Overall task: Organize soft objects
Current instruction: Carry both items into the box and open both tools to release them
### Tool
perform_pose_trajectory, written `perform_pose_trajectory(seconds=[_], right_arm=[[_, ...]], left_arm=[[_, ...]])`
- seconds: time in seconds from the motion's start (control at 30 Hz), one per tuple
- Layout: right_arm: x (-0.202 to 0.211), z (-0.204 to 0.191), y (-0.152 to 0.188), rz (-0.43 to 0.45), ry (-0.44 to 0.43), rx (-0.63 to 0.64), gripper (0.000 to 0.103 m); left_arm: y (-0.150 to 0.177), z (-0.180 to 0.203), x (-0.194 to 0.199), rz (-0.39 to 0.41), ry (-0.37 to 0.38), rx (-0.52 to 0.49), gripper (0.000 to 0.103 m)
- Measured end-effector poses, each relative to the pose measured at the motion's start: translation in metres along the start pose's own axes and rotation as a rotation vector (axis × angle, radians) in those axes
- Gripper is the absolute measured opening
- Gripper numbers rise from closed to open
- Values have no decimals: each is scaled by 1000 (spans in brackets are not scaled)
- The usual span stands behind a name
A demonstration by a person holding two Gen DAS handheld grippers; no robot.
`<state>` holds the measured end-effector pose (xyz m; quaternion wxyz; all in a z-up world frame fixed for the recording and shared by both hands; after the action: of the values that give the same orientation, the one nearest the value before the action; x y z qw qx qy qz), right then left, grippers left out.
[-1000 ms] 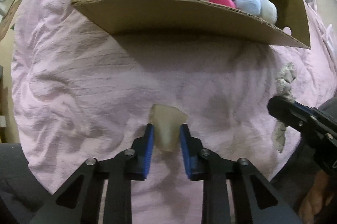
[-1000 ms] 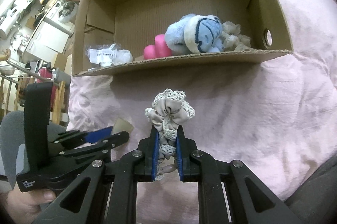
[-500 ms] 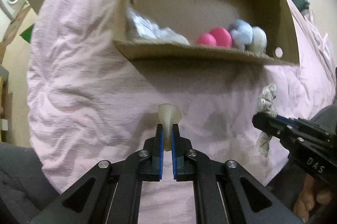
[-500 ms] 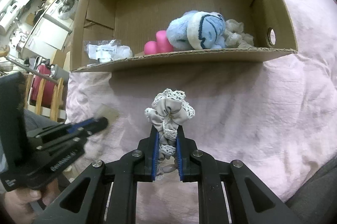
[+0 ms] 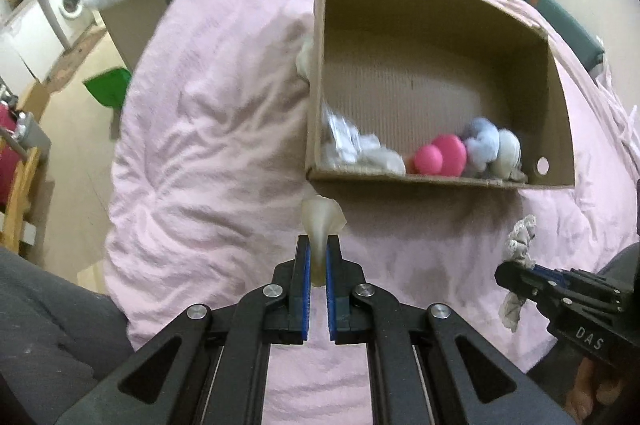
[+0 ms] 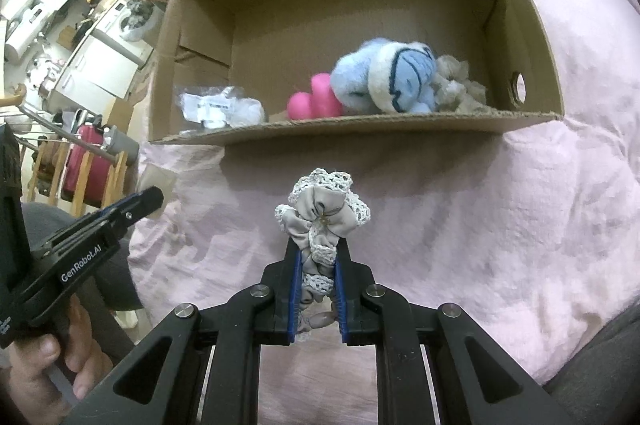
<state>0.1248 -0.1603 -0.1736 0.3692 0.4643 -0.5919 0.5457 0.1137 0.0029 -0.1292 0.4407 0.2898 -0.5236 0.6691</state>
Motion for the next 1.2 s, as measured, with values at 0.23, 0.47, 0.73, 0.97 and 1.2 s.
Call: perform_pose_trajectory(seconds=[0.23, 0.47, 0.73, 0.97, 1.2], right_arm=[[25, -8, -12, 93, -61, 1, 16], [66, -4, -47, 219, -109, -28, 16], [89, 23, -107, 338, -59, -44, 16], [59, 48, -129, 336, -8, -71, 16], [29, 54, -121, 273, 35, -90, 16]], left_arm=[[-25, 13, 27, 128, 24, -25, 6], [-69, 31, 61, 258, 39, -80, 6], [-123, 43, 54, 316, 37, -137, 6], [-142, 44, 17, 302, 59, -164, 6], [-130, 32, -20, 244, 86, -127, 7]])
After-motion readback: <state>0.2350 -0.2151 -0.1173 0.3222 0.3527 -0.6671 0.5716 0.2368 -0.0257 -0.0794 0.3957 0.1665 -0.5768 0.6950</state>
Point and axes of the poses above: each gripper's, at about its wrist camera, not at the fingertips, and x roughly against the way its jaws point, z to its right, y to its underside, the point moved 10 cm from there along -x, roughly the way its jaws point, and after that the axes turned 15 degrees about y, right-handed, at the moved point
